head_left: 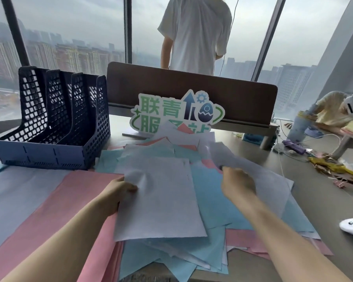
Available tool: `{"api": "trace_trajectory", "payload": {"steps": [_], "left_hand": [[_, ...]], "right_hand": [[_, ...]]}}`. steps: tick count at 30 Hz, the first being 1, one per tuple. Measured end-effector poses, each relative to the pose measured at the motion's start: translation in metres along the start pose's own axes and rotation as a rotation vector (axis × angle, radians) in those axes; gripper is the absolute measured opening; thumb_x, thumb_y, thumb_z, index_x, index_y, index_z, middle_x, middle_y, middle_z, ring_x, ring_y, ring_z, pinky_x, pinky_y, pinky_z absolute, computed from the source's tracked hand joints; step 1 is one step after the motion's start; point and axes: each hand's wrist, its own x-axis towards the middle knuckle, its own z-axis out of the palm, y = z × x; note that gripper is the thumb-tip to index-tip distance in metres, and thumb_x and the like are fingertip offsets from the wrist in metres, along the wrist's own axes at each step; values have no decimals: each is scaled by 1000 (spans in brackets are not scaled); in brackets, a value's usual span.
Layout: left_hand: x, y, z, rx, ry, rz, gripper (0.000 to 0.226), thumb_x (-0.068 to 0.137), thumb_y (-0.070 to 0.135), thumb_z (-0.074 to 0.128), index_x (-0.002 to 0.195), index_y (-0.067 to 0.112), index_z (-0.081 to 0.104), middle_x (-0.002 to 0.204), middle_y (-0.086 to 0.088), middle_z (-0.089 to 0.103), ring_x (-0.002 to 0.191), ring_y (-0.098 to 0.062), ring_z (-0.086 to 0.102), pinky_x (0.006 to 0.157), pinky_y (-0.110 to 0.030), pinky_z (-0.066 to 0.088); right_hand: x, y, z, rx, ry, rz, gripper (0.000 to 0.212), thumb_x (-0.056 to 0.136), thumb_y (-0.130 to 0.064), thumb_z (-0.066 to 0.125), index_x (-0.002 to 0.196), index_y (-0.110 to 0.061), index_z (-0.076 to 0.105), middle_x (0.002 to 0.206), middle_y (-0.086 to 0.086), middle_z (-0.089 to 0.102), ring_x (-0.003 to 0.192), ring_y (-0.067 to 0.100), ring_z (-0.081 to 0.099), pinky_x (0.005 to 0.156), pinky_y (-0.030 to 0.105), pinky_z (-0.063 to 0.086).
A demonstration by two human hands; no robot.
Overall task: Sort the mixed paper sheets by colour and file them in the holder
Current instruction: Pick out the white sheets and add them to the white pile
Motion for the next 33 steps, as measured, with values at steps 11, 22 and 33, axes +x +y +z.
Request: {"api": "trace_trajectory", "payload": {"steps": [11,22,33], "left_hand": [[-2,12,-9,-185,-163,-148,42,95,41,55,110,3,64,76,-17,72,62,-29,69,58,-33,56],[-14,13,-2,-110,-57,280,43,54,4,69,97,7,68,92,-15,74,78,-29,69,74,-39,59],[-42,75,32,-166,44,767,28,73,11,82,99,10,70,92,-5,76,85,-22,72,77,-34,59]], "right_hand": [[-57,-85,14,52,-371,-772,51,96,-25,45,144,-43,42,149,-12,45,133,20,44,102,37,43],[6,-30,38,1075,-200,233,66,86,-48,67,143,-21,46,124,5,61,105,24,60,83,32,44],[-10,-68,-41,1598,279,-40,10,84,-15,57,90,-8,62,83,11,59,77,15,52,70,31,41]]}}
